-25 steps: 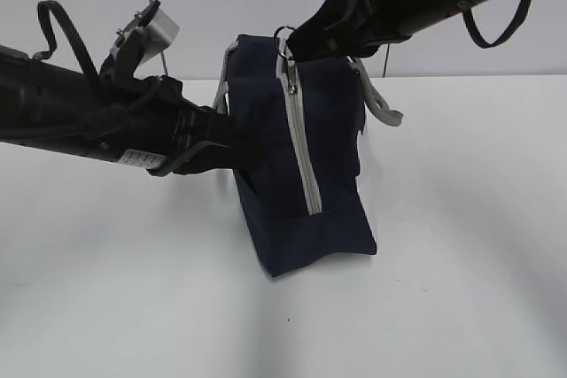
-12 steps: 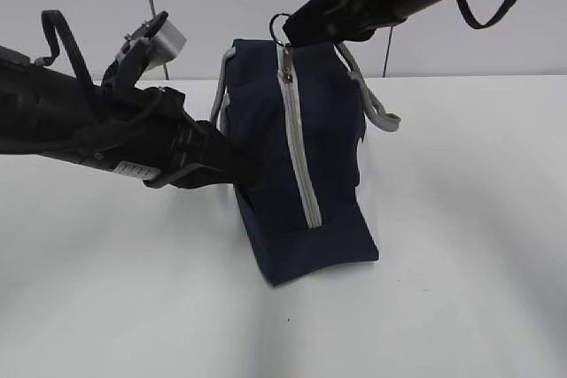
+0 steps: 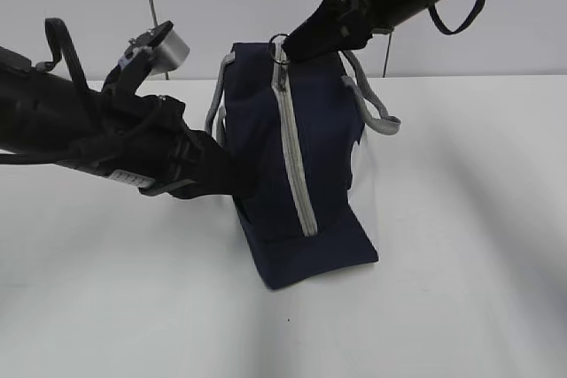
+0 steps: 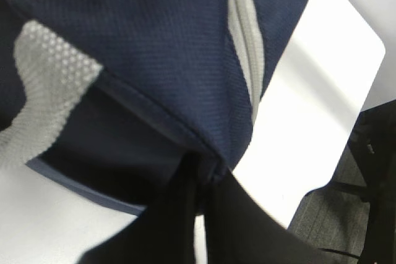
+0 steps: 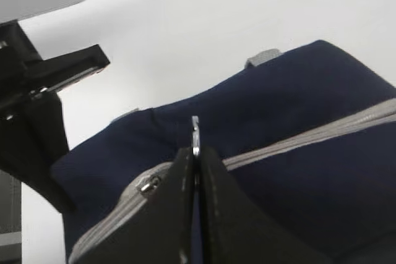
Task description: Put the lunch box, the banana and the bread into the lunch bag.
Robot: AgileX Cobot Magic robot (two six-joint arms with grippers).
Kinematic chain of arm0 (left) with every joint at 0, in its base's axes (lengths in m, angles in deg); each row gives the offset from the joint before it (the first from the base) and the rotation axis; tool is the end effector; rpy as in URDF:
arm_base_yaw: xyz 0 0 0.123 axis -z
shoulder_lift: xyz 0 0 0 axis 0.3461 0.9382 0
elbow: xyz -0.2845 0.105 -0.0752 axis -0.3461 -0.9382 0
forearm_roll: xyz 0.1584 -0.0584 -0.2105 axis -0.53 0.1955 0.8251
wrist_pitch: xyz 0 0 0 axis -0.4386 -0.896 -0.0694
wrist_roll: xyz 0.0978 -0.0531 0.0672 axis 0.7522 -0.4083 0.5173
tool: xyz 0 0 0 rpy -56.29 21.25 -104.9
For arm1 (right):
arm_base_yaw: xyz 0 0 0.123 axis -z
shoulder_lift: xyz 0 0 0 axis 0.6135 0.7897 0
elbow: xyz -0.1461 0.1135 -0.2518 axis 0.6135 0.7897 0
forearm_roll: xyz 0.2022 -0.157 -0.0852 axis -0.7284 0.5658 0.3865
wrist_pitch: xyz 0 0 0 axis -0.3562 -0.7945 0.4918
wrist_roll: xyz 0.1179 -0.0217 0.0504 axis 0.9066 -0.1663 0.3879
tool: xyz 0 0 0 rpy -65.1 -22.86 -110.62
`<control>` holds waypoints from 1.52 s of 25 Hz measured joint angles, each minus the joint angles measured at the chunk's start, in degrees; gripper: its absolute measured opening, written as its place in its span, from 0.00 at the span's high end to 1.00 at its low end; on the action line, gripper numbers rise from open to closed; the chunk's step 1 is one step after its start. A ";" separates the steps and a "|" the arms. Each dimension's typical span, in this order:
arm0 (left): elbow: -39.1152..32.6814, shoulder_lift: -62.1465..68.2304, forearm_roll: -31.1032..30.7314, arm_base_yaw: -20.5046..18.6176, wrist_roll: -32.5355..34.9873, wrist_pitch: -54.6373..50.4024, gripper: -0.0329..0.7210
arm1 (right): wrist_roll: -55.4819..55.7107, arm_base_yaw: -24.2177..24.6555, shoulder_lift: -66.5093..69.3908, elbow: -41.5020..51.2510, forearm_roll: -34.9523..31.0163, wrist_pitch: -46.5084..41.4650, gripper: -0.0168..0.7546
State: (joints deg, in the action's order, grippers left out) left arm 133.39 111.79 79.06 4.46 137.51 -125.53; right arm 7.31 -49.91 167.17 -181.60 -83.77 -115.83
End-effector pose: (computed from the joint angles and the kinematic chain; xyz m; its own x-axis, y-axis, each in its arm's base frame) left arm 0.2836 -0.2152 0.2213 -0.6675 0.3142 -0.6751 0.7034 0.5635 -0.4332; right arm 0.4128 0.1811 0.3110 -0.2278 -0.5724 -0.7877 -0.9497 0.3090 0.0501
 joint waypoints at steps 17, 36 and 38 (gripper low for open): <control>0.05 0.00 -3.63 0.00 0.00 -5.26 0.96 | 2.96 0.69 5.29 -6.40 -1.15 12.03 1.00; 0.10 0.00 -8.14 -0.05 -0.87 -13.01 0.96 | 3.81 0.69 19.57 -18.77 -3.68 14.36 1.00; 0.10 0.00 -8.27 -0.05 -0.88 -13.07 0.96 | 3.81 0.69 20.08 -19.15 -3.92 14.23 1.00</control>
State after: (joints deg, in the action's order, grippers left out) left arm 133.49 111.79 70.78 4.41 136.63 -138.60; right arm 11.12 -49.22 187.25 -200.75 -87.69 -101.60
